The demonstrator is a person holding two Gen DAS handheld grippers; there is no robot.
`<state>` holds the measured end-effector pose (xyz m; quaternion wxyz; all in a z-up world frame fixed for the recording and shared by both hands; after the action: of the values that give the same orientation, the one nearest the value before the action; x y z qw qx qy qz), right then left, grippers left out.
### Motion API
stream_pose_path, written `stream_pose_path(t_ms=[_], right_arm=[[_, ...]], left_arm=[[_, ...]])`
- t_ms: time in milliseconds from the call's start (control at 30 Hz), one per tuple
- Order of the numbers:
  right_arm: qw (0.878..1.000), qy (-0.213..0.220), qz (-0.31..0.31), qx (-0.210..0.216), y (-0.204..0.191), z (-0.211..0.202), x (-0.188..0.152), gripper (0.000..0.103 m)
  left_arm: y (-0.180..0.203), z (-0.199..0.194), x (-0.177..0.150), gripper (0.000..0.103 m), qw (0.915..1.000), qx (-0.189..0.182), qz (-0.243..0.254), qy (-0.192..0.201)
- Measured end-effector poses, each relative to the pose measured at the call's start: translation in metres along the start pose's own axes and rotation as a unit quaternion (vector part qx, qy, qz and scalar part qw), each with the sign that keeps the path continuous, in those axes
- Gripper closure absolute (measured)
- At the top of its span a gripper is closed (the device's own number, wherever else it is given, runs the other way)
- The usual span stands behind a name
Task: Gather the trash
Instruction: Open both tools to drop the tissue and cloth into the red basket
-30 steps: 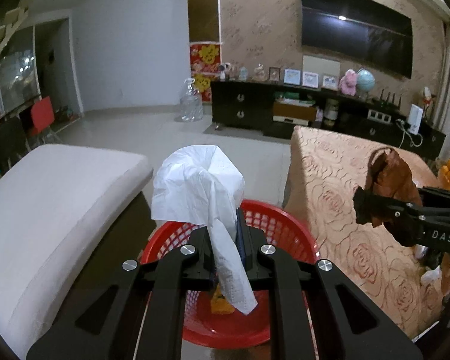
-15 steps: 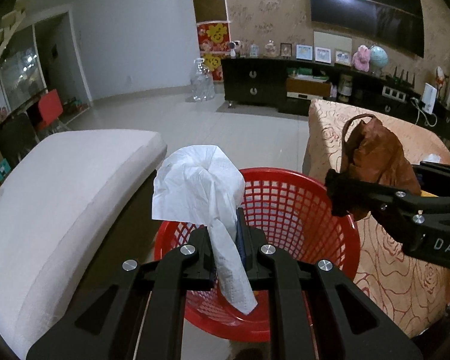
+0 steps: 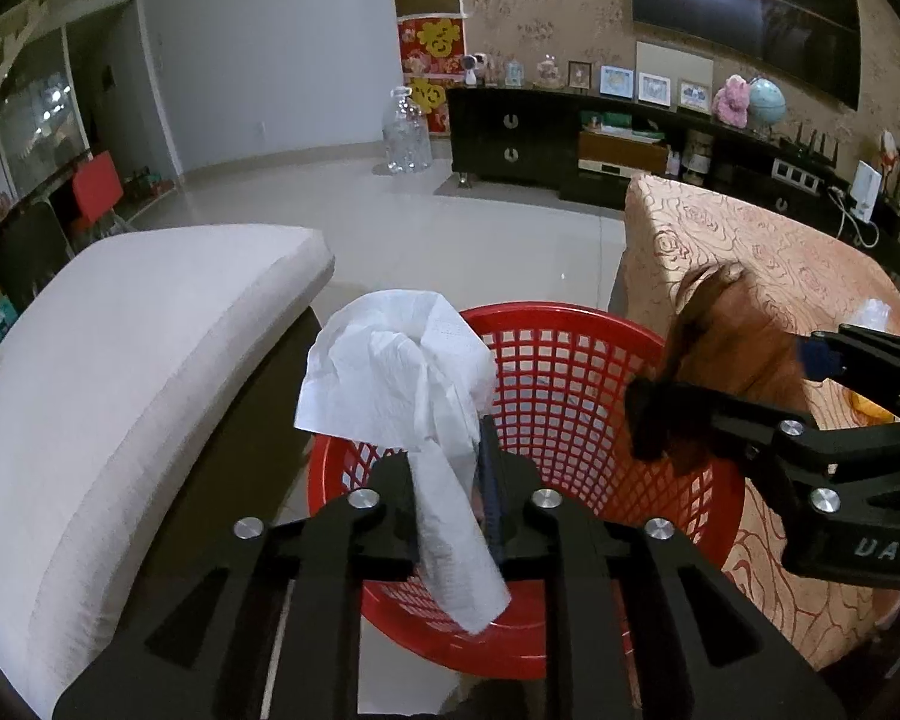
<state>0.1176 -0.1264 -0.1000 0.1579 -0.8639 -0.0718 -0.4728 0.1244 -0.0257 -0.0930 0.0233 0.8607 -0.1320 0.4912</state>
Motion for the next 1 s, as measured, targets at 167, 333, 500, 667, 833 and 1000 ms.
stream_pose_path(t_ms=[167,333,500,667,833,1000], right_arm=[[1.000,0.009,0.016,0.007,0.004,-0.005,0.005,0.030],[1.000,0.015,0.019,-0.001,0.010,-0.010,0.008,0.029],[0.999,0.024,0.021,-0.015,0.021,-0.019,0.010,0.029],[0.999,0.032,0.024,-0.031,0.032,-0.027,0.012,0.029],[0.998,0.035,0.017,-0.053,0.043,-0.036,0.010,0.027],[0.996,0.037,0.020,-0.076,0.057,-0.049,0.004,0.026]], left_arm=[[0.002,-0.001,0.001,0.062,1.0000,-0.003,-0.001,0.003],[0.000,-0.005,0.005,0.042,0.9998,-0.003,-0.007,0.016],[-0.003,-0.008,0.009,0.040,0.9996,-0.002,-0.021,0.021],[-0.002,-0.014,0.012,0.040,0.9992,-0.006,-0.022,0.033],[0.000,-0.017,0.013,0.040,0.9988,-0.009,-0.026,0.039],[0.005,-0.020,0.017,0.039,0.9983,-0.017,-0.029,0.048]])
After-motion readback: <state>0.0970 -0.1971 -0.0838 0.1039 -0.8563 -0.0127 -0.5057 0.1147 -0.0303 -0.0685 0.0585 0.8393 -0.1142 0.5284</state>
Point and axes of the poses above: each gripper's, at about its wrist camera, not at the fingertips, and z roughly the way its jaws point, y to its right, x to its top, the point moved 8 cm from there along z, roughly the way its jaws point, and after that the axes turned 14 degrees about y, right-handed, at the moved point
